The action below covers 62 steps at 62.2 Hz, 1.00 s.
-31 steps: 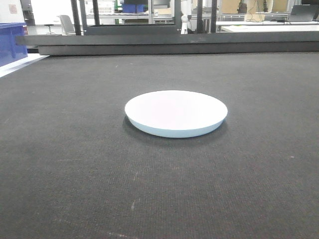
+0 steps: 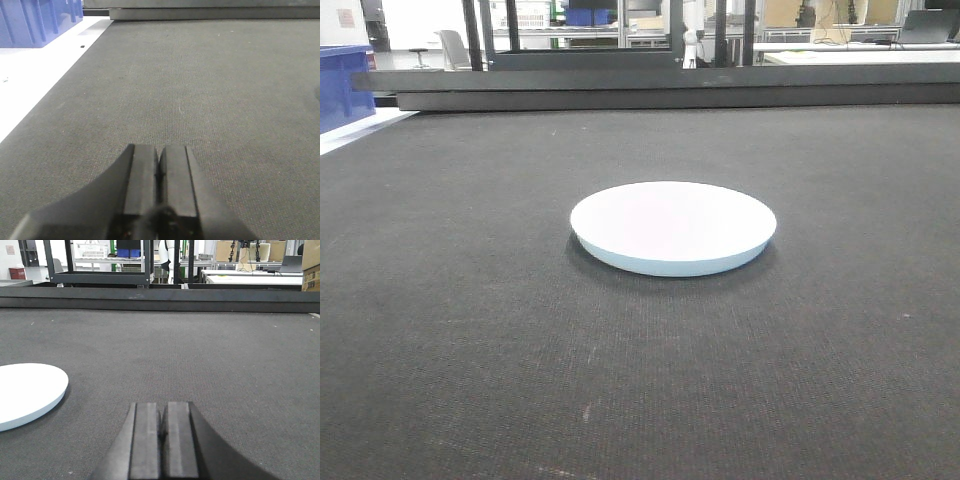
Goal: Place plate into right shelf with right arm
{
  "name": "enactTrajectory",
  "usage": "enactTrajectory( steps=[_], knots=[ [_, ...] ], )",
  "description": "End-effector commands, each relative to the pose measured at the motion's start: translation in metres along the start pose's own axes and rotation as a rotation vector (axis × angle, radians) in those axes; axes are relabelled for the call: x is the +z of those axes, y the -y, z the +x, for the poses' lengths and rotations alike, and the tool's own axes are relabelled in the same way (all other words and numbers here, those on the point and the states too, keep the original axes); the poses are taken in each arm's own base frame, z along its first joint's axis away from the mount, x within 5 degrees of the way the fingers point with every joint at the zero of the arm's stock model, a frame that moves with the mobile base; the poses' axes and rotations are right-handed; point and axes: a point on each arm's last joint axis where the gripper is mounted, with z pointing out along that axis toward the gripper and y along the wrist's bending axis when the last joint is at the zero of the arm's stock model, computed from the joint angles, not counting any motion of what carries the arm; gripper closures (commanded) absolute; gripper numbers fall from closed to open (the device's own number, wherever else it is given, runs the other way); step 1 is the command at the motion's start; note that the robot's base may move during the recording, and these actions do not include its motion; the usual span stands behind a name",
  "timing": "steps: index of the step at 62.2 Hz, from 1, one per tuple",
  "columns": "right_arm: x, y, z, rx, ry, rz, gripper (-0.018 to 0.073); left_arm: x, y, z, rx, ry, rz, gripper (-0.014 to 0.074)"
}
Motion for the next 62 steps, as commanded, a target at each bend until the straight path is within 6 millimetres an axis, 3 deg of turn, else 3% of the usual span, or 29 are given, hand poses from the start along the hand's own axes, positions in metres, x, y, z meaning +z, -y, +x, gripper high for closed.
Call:
enactTrajectory(
  steps=[1, 21, 32, 36, 49, 53, 62],
  knots=[
    [-0.002, 0.0, -0.009, -0.009, 0.098, 0.002, 0.053, -0.001, -0.001, -0.005, -0.01, 0.081, -0.015, 0.0643],
    [-0.003, -0.001, -0.02, -0.009, 0.145, 0.0, 0.053, -0.001, -0.001, -0.005, -0.01, 0.081, -0.015, 0.0643],
    [-0.006, -0.005, -0.066, -0.01, -0.019, -0.007, 0.0524, -0.001, -0.001, -0.005, -0.01, 0.081, -0.015, 0.0643],
    [-0.002, -0.006, -0.084, -0.01, -0.061, -0.008, 0.0475, -0.001, -0.001, -0.005, -0.01, 0.081, -0.015, 0.0643],
    [0.04, -0.009, -0.123, -0.01, -0.221, -0.003, 0.0087, -0.001, -0.001, -0.005, -0.01, 0.081, -0.015, 0.0643],
    [0.059, -0.011, -0.131, -0.011, -0.284, -0.018, 0.0034, -0.001, -0.001, -0.005, -0.01, 0.081, -0.015, 0.0643],
    [0.103, -0.024, -0.144, -0.018, -0.44, -0.084, 0.0036, -0.001, -0.001, -0.005, -0.01, 0.081, -0.015, 0.0643]
  ],
)
